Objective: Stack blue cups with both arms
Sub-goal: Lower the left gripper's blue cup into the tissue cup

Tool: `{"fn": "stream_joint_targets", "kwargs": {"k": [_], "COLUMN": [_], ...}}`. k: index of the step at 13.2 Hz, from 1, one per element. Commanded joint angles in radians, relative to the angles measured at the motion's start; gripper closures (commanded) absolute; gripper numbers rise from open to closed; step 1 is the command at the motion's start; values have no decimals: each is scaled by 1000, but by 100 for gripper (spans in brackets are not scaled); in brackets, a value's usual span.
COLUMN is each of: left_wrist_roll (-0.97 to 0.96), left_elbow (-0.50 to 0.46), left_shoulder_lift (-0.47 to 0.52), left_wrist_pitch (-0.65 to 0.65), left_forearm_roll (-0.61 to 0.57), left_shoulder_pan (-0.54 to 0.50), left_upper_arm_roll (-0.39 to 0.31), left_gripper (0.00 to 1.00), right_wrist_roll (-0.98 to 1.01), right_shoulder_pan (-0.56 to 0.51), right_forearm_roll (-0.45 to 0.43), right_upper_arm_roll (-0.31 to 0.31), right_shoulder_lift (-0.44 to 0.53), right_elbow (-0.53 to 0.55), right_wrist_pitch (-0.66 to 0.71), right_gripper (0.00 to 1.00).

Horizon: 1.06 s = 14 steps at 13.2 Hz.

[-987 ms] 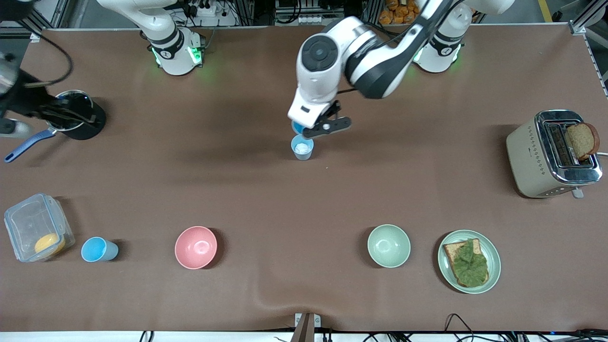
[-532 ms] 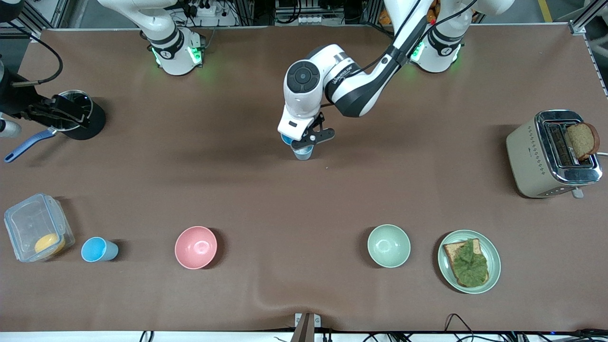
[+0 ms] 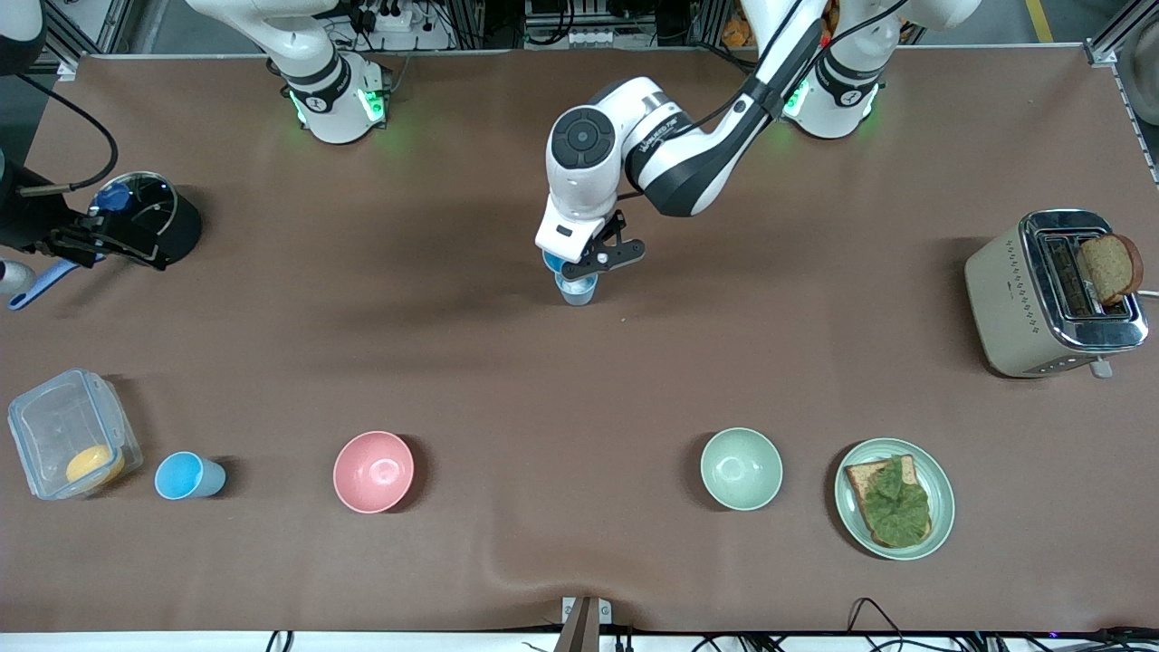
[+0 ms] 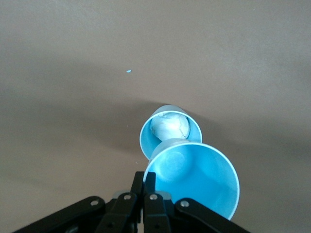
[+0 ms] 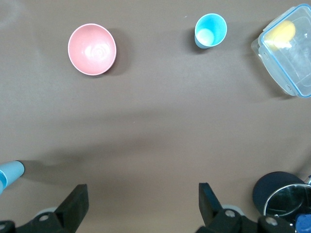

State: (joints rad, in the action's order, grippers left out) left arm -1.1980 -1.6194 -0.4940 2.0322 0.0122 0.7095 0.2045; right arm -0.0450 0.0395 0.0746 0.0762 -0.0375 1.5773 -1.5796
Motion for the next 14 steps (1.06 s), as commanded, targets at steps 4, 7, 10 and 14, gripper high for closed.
{"fn": "stream_joint_targets", "kwargs": {"k": [4, 7, 10, 14], "left_wrist_roll": [-8, -9, -9, -9], "left_elbow": [-47, -54, -60, -94], "left_shoulder_lift": [16, 8, 12, 31], "left_wrist_pitch": [100, 109, 109, 109], "left_forearm_roll": [-92, -97, -97, -98], "left_shoulder_pan": [7, 8, 8, 7], "left_upper_arm_roll": [-2, -2, -2, 0], "left_gripper": [100, 100, 100, 100], "right_wrist_roll": [19, 21, 22, 21], "right_shoulder_pan": [-6, -13, -16, -18], "right_forearm_roll": [-10, -12, -12, -13], "right_upper_arm_roll": [-9, -9, -9, -9], "right_shoulder_lift": [-25, -28, -29, -30], "right_elbow": [-28, -20, -20, -22], "right_wrist_pitch": [24, 24, 26, 24], "right_gripper": [0, 0, 0, 0]}}
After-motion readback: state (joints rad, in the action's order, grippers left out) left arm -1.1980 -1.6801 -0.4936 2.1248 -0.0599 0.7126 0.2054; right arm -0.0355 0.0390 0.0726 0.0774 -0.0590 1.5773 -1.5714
